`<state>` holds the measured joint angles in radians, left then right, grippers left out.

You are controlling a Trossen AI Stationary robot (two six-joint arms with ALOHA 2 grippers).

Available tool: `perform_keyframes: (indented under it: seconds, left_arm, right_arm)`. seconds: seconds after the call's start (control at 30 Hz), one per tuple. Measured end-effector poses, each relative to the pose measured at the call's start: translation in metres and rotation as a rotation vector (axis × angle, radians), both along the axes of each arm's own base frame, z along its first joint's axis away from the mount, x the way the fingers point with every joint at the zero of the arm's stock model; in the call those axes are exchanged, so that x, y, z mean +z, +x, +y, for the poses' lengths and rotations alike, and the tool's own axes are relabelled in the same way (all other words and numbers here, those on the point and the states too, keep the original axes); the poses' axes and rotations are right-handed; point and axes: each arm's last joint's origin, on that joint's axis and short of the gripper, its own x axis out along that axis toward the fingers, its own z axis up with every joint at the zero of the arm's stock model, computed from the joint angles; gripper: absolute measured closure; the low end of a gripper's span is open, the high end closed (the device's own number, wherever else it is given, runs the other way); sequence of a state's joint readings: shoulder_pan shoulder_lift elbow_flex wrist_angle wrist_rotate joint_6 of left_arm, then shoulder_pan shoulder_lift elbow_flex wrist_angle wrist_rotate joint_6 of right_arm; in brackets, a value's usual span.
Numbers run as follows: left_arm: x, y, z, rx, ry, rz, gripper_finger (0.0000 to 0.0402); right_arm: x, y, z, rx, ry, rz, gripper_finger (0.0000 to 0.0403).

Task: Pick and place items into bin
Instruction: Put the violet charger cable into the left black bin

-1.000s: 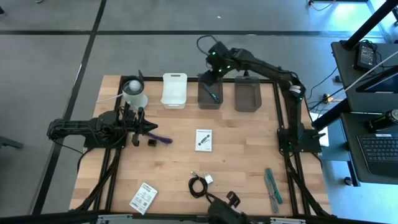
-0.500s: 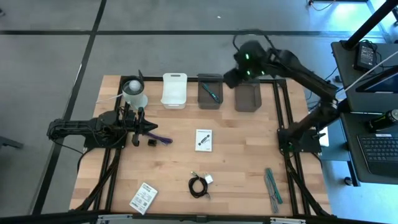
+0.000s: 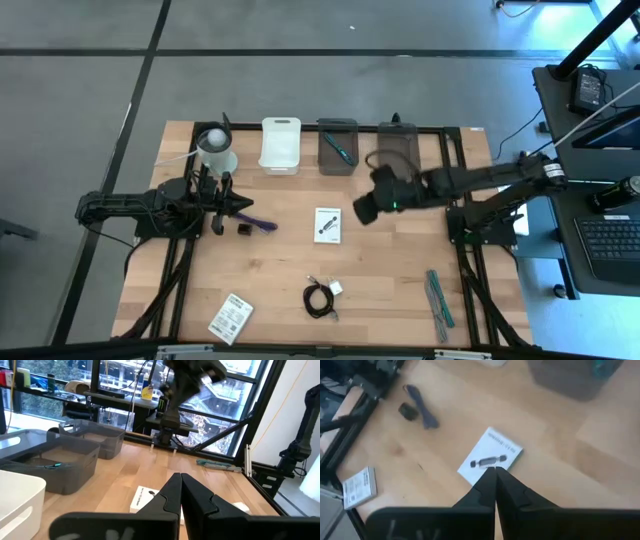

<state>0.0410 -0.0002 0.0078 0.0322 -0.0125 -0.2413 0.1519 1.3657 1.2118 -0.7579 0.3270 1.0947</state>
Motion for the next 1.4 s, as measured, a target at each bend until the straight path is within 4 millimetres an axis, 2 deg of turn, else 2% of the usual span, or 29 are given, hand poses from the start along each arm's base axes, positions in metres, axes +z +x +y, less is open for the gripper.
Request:
perform_keyframes:
  seconds: [0.13,0.33,0.53,0.67,0.8,0.97,1.2,1.4]
  left_arm:
    - [0.0,0.0,0.001,0.049,-0.002,-0.001,0.0398]
    - [0.003,-0.001,0.003,0.094,0.012,-0.001,0.0398]
    - [0.025,0.001,0.004,0.144,-0.001,0.03,0.0398]
    - [0.046,0.01,0.006,0.204,0.019,0.089,0.0398]
    - [0.068,0.03,0.009,0.26,0.025,0.172,0.0398]
    - [0.094,0.071,0.01,0.28,0.039,0.295,0.0398]
    - [0.107,0.129,0.009,0.277,0.082,0.619,0.0398]
    - [0.111,0.155,0.016,0.292,0.099,0.843,0.0398]
  right_arm:
    - [-0.029,0.0,0.021,0.07,-0.007,-0.033,0.0397]
    - [-0.06,-0.009,0.044,0.158,-0.002,-0.041,0.04]
    - [-0.081,-0.023,0.059,0.206,-0.001,0.021,0.0397]
    - [-0.093,-0.03,0.064,0.249,-0.024,0.061,0.0401]
    - [-0.106,-0.041,0.067,0.286,-0.055,0.136,0.0399]
    - [-0.114,-0.068,0.071,0.378,-0.087,0.167,0.0401]
    - [-0.116,-0.118,0.059,0.488,-0.094,0.023,0.0401]
    - [-0.129,-0.135,0.046,0.57,-0.131,-0.155,0.0401]
